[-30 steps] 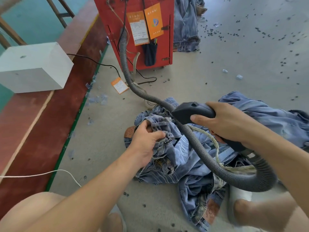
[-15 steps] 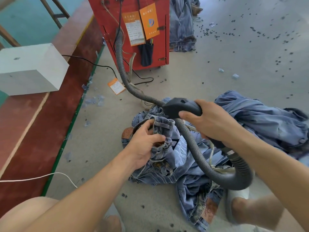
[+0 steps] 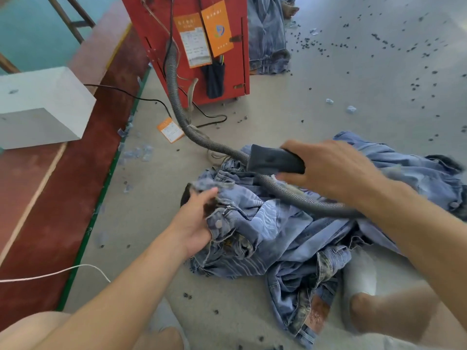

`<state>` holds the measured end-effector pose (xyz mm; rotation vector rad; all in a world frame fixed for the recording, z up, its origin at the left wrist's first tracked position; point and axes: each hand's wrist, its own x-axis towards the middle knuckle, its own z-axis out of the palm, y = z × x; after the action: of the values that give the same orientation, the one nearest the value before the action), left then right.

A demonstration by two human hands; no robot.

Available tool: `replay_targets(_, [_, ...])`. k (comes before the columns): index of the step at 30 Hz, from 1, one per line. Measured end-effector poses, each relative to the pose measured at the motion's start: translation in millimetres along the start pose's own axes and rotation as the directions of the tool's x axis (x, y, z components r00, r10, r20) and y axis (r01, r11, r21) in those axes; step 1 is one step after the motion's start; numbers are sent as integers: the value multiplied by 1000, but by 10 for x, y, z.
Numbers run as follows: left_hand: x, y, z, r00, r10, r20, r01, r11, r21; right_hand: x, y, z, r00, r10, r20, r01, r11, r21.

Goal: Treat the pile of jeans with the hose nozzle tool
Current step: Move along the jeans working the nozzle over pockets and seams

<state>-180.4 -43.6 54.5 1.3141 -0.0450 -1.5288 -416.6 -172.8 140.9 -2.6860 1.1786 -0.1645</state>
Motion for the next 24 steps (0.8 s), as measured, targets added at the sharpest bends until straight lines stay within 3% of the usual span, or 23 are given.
replay_targets(3, [-2,-133,-133,947,-262,-187,283,954,97,0,102,-90,971,-219,-96,193,954,-229])
replay_targets(6, [9,-301,-174,911,-351,-215,402,871,282,71,146,-61,953,-280,-117,250,943,-218])
replay_targets(10, [205,-204,-234,951,-196,-240,231,965,125,29,157,305,964,-195,182,220,967,-130])
replay_targets(13, [283,-181,-236,950,-189,-249,204,978,37,-49,119,620,938,-152,312,192,976,-104])
replay_targets(19, [225,-385,-135,925,-278,-260,357,869,341,-52,139,658,821,-157,549,269,954,-130])
replay_targets(22, [291,-372,-127,959,-180,-217,235,936,263,36,183,448,795,-101,598,212,970,-118])
replay_targets(24, [319,-327,-111,981,-122,-152,144,979,145,106,242,325,825,-63,562,134,987,-87])
